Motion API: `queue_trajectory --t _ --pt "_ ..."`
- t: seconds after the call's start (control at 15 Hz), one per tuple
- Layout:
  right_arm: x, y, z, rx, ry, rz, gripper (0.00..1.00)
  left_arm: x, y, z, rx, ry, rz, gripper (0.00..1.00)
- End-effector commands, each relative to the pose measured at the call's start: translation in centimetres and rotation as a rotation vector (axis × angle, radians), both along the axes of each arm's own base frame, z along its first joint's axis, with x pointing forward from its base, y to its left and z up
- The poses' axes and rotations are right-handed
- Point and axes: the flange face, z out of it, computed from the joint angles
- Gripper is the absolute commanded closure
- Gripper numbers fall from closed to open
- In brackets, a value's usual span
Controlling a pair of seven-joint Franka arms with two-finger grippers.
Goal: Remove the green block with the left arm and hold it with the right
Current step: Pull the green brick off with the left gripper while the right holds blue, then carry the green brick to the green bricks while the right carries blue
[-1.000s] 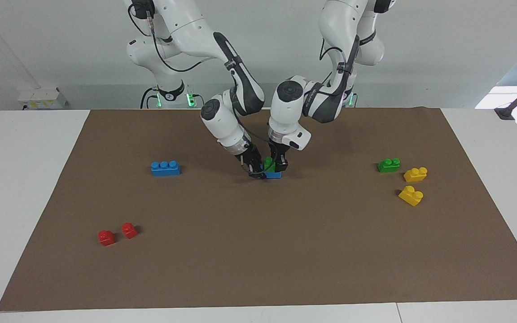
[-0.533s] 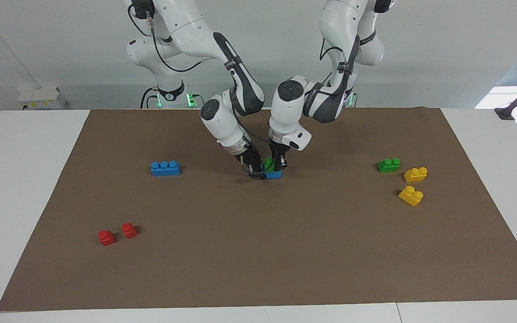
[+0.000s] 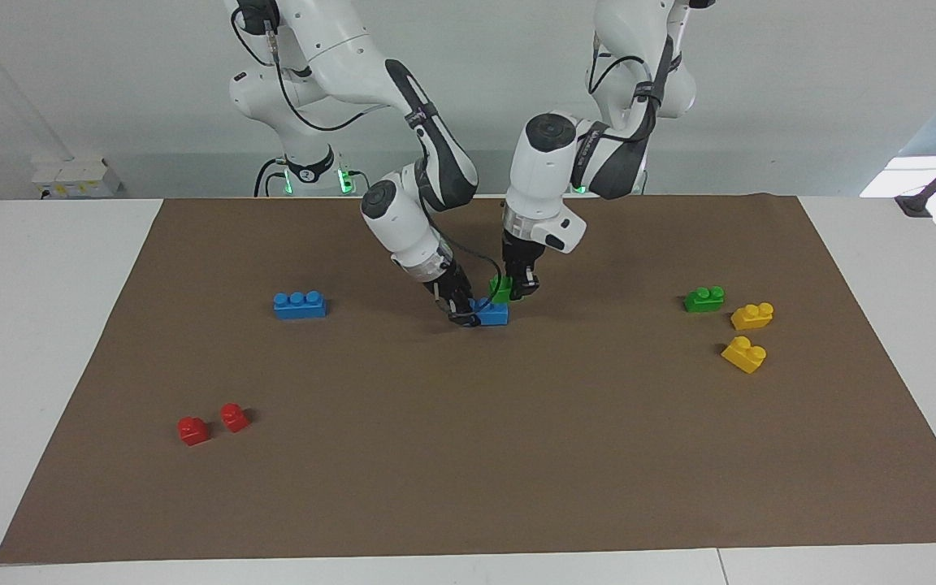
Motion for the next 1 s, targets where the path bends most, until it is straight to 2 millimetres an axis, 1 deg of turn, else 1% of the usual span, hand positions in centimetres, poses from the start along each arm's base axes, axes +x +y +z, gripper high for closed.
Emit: queue_trajectory --t 0.0,0.07,0.13,0.2,0.33,0.47,0.53,0.6,0.73,0.87,0.93 --pt "1.5 -2.2 -0.5 0.013 0.004 0.02 1.0 -0.2 2.4 2.0 0.026 0.014 -0.068 1.0" --pt "2.0 -3.0 -0.1 0.024 0.019 0.041 1.0 -0.1 3.1 2.1 0.035 0.022 -0.099 1.0" --pt "2.9 -4.0 1.1 0.046 0.03 0.065 1.0 0.1 3.8 2.5 0.04 0.022 -0.142 1.0" --pt "4.0 -5.5 2.2 0.064 0.045 0.074 1.0 0.4 4.4 2.5 0.045 0.024 -0.185 1.0" --pt "6.6 -9.2 4.6 0.098 0.07 0.104 1.0 1.5 6.4 2.3 0.053 0.02 -0.278 1.0" --pt "8.7 -13.8 6.3 0.119 0.07 0.121 1.0 2.8 9.3 2.0 0.056 0.02 -0.388 1.0" --pt "9.5 -15.5 7.0 0.133 0.063 0.14 1.0 3.4 10.8 1.8 0.058 0.021 -0.438 1.0" --pt "10.1 -17.3 7.2 0.143 0.062 0.152 1.0 3.8 12.2 1.5 0.059 0.024 -0.478 1.0" --pt "10.9 -22.2 7.1 0.143 0.044 0.149 1.0 4.3 15.1 0.3 0.063 0.032 -0.555 1.0" --pt "11.1 -26.4 6.8 0.11 0.052 0.155 1.0 4.9 17.9 -0.8 0.066 0.024 -0.604 1.0" --pt "11.1 -28.5 6.6 0.093 0.048 0.156 1.0 5.3 19.8 -1.4 0.069 0.01 -0.614 1.0"
